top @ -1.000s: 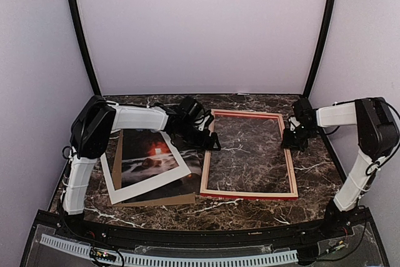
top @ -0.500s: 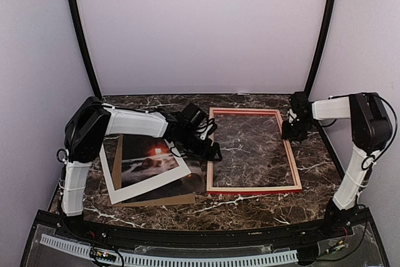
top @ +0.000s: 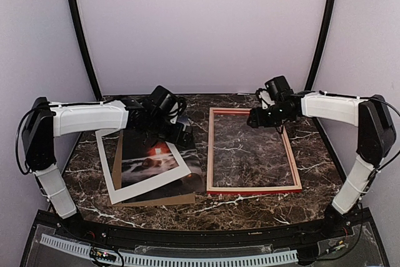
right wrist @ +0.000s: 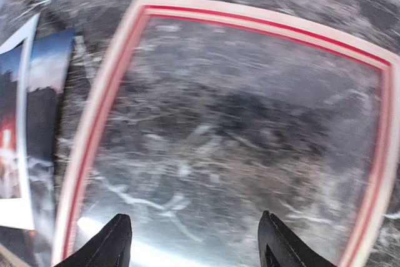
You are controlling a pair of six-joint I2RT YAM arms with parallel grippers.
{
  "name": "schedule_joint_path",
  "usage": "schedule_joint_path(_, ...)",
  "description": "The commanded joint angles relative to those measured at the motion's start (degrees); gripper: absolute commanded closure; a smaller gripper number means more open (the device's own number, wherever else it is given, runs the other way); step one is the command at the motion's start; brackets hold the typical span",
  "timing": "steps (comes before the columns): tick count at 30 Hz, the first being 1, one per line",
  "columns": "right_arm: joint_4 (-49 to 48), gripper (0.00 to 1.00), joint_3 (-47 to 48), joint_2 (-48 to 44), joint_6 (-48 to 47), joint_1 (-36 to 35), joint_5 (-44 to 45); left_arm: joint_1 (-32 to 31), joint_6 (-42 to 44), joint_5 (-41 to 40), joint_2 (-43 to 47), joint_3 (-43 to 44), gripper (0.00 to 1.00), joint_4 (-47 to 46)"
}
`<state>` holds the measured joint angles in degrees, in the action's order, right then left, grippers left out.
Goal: Put the photo into the frame
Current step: Pick up the mat board from the photo.
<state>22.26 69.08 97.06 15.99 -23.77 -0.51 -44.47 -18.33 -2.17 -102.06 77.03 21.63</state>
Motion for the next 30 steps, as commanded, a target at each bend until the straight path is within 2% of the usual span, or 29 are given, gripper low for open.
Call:
schedule_joint_path(1,-3.6,0.3,6.2,4.6,2.4,-9.3,-9.6,6.1,-0.1,-5.6,7.0,-8.6,0.01,6.2)
schedule_joint_path(7,-3.5,0.31,18.8,17.5,3.8,-19.1,-14.5,16.2,-5.2,-0.7,18.2,-20.5,0.01,3.5)
schedule_joint_path(16,2.7,0.33,38.7,34.2,4.6,-25.2,-18.1,34.2,-9.3,8.4,28.3,-32.3,0.01,1.0)
schedule_joint_path(20,3.8,0.33,43.2,38.7,5.8,-25.4,-19.7,41.8,-9.9,15.1,29.8,-36.9,0.01,-2.0)
schedule_joint_path(30,4.1,0.36,47.0,43.6,7.6,-25.6,-22.3,49.2,-9.1,16.8,28.3,-40.1,0.01,-3.4)
